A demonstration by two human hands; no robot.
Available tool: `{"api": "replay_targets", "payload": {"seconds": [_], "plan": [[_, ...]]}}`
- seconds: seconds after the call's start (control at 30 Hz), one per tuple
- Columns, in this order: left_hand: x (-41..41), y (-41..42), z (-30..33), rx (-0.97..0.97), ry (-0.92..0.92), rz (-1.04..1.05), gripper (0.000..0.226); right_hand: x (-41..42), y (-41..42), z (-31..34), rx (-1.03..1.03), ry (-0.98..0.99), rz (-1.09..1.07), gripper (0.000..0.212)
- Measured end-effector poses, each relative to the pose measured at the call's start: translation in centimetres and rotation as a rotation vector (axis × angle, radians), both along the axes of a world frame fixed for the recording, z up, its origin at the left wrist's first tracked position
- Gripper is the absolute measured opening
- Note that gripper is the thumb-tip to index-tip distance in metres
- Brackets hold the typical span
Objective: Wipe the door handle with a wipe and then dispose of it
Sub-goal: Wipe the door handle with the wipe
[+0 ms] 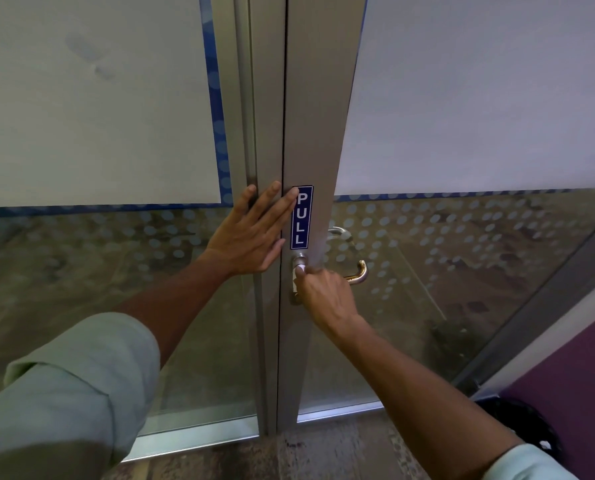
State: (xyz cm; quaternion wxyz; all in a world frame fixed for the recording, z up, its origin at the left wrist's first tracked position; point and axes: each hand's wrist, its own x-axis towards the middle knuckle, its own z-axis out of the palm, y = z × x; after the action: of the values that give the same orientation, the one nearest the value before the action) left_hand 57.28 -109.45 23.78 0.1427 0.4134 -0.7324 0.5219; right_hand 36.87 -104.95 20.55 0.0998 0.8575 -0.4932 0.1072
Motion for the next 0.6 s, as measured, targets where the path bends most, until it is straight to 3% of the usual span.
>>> {"api": "replay_targets", "payload": {"seconds": [0.4,0.53,0.6], "plan": [[0.0,0.0,0.0,-0.01,0.0,-0.002,0.082,-3.9,-0.4,-0.4,-0.088,0.014,0.265,0.03],[0.0,0.0,0.0,-0.009,0.0,0.006,0.082,-5.5,-1.2,-1.0,-0.069,-0.028,0.25,0.055],[0.0,0.0,0.0,-0.006,-0.001,0.013,0.083,-5.9,-1.7,-1.1,-0.083,-0.002,0.254,0.054]]}}
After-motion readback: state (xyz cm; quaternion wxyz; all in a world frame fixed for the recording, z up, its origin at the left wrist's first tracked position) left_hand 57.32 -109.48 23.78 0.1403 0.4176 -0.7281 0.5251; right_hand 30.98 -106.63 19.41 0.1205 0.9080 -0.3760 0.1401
